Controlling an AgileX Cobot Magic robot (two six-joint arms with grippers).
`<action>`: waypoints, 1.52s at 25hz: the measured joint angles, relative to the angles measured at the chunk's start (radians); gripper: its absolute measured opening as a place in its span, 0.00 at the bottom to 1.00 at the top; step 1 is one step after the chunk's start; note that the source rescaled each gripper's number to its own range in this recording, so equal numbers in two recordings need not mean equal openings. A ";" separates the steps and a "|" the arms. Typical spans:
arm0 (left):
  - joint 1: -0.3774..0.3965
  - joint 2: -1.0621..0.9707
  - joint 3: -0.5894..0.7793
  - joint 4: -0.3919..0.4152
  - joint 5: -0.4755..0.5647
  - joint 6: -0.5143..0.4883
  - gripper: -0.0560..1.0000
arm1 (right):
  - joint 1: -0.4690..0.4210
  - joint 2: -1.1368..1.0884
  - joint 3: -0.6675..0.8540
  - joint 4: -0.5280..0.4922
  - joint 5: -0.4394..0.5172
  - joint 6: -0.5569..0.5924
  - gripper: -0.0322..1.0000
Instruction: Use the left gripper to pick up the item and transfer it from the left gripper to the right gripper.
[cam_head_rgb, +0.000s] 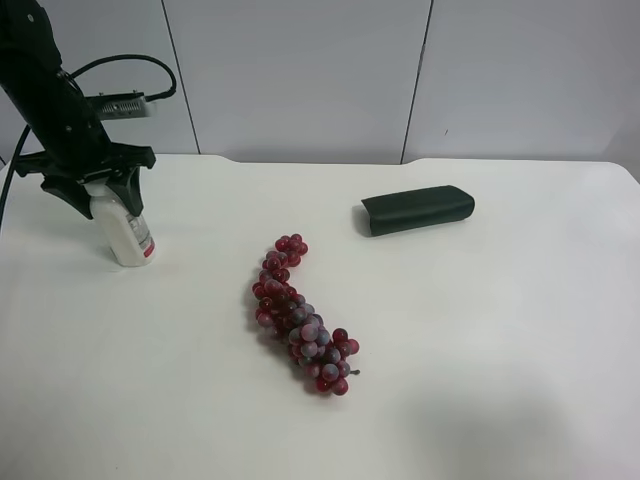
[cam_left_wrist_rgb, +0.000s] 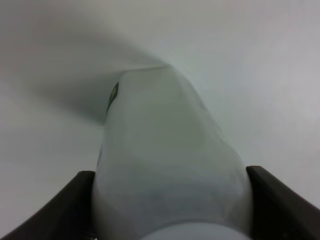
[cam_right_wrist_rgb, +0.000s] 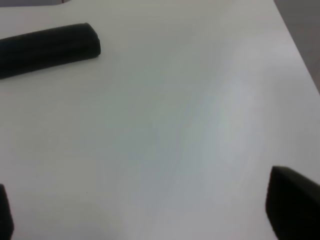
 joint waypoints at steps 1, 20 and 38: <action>0.000 -0.001 -0.007 0.000 0.020 0.007 0.08 | 0.000 0.000 0.000 0.000 0.000 0.000 1.00; -0.025 -0.129 -0.074 -0.404 0.171 0.125 0.08 | 0.000 0.000 0.000 0.000 0.000 0.000 1.00; -0.258 -0.129 -0.074 -0.607 0.172 0.175 0.08 | 0.000 0.000 0.000 0.000 0.000 0.000 1.00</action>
